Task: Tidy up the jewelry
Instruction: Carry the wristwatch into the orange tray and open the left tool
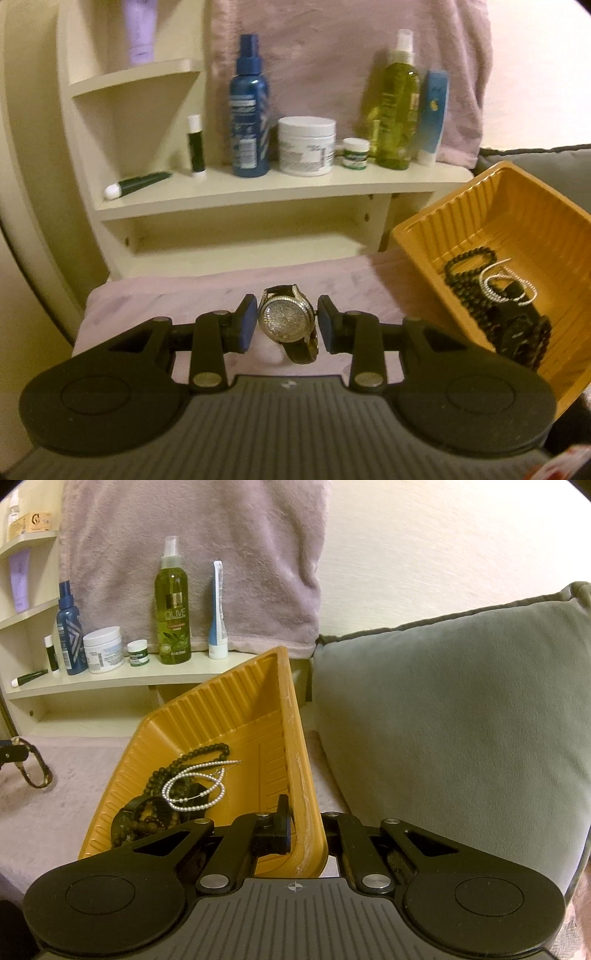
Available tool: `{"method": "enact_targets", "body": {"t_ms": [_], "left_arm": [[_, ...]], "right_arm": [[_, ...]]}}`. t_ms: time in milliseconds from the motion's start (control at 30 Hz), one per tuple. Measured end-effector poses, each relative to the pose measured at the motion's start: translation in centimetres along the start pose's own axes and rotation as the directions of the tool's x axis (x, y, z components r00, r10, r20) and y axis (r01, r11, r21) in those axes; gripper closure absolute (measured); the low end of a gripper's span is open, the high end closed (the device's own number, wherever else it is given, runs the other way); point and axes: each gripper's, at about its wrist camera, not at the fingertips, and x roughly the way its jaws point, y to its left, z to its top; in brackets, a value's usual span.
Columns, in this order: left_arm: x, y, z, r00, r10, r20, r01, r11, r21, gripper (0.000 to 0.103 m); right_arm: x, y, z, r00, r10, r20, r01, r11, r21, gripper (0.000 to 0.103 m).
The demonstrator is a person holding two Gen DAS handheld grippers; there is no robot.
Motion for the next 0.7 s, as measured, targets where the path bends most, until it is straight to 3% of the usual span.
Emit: {"method": "enact_targets", "body": {"t_ms": [267,700], "left_arm": [[-0.5,-3.3,2.7,0.994,-0.101,0.050,0.100,0.995,0.024,0.071],[1.2,-12.1,5.1,0.951,-0.304,0.046,0.297,0.946,0.128,0.071]], "right_arm": [[0.0,0.0,0.0,1.000,0.000,-0.001,0.000,1.000,0.004,0.097],[0.1,0.0,0.1,1.000,0.003,-0.001,-0.003,1.000,0.009,0.097]]}}
